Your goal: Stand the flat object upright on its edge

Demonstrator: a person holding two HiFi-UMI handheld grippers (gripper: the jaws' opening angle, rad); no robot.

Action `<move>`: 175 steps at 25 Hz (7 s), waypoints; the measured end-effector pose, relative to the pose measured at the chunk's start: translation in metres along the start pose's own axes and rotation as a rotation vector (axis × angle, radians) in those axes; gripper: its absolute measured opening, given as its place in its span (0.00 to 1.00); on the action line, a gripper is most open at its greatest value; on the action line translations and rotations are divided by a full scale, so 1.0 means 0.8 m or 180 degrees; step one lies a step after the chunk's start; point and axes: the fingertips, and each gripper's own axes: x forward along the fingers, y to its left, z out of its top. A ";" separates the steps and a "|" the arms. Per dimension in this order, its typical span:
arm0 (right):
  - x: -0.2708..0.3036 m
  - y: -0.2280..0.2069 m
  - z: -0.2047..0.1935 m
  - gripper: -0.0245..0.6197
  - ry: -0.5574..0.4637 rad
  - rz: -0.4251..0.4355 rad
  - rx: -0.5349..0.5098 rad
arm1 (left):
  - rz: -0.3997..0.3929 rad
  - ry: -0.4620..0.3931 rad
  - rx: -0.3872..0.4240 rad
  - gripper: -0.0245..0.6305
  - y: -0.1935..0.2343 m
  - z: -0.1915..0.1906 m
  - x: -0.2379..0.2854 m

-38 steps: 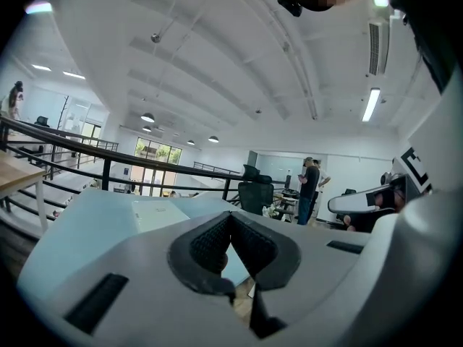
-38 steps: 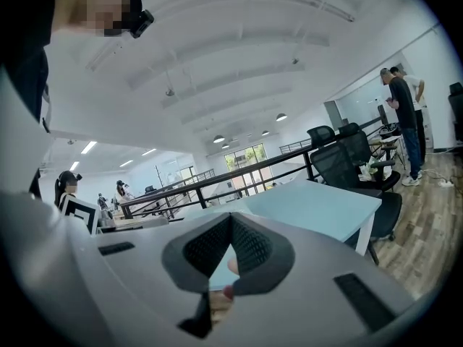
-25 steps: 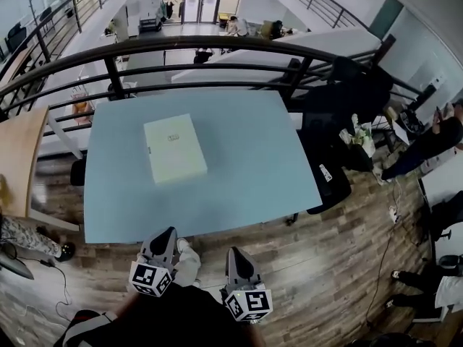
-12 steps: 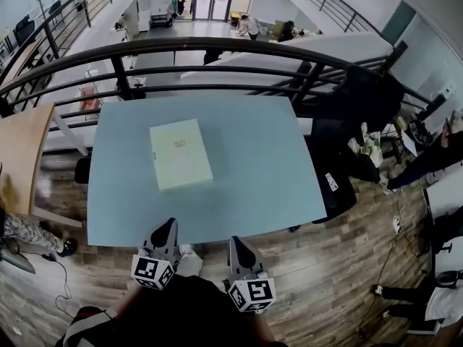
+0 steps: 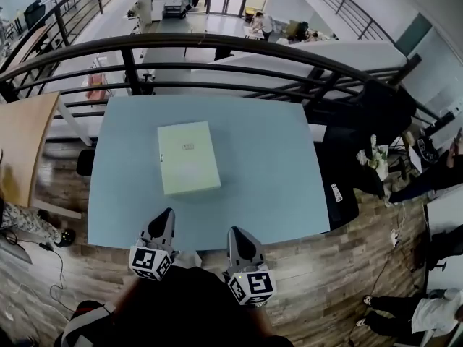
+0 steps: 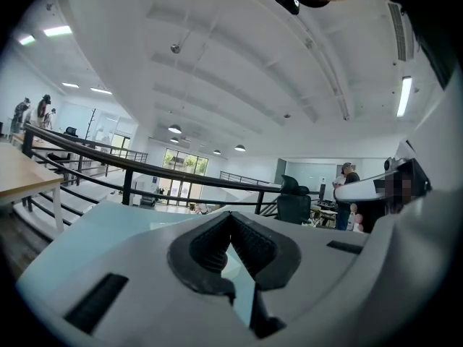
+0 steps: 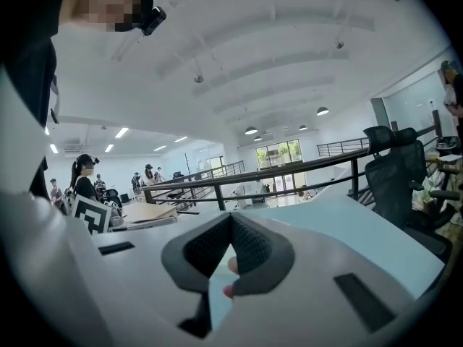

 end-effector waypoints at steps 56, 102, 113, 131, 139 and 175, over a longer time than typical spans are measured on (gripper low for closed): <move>0.176 -0.039 -0.065 0.05 0.0766 0.0841 -0.0155 | 0.0876 0.0159 -0.0099 0.04 0.105 -0.048 0.028; 0.283 -0.141 -0.264 0.15 0.1758 0.0953 0.0085 | 0.0835 0.1292 -0.0184 0.16 0.165 -0.255 0.096; 0.282 -0.138 -0.293 0.38 0.1945 0.1245 -0.0047 | 0.0716 0.1421 -0.0257 0.35 0.159 -0.280 0.099; 0.307 -0.135 -0.329 0.44 0.2210 0.1497 -0.0521 | 0.0116 0.1639 -0.0199 0.43 0.160 -0.306 0.129; 0.314 -0.138 -0.340 0.44 0.2271 0.1482 -0.0721 | -0.0011 0.1686 -0.0122 0.44 0.156 -0.310 0.137; 0.299 -0.124 -0.317 0.45 0.2208 0.1444 -0.0802 | -0.0123 0.1642 0.0120 0.47 0.148 -0.280 0.129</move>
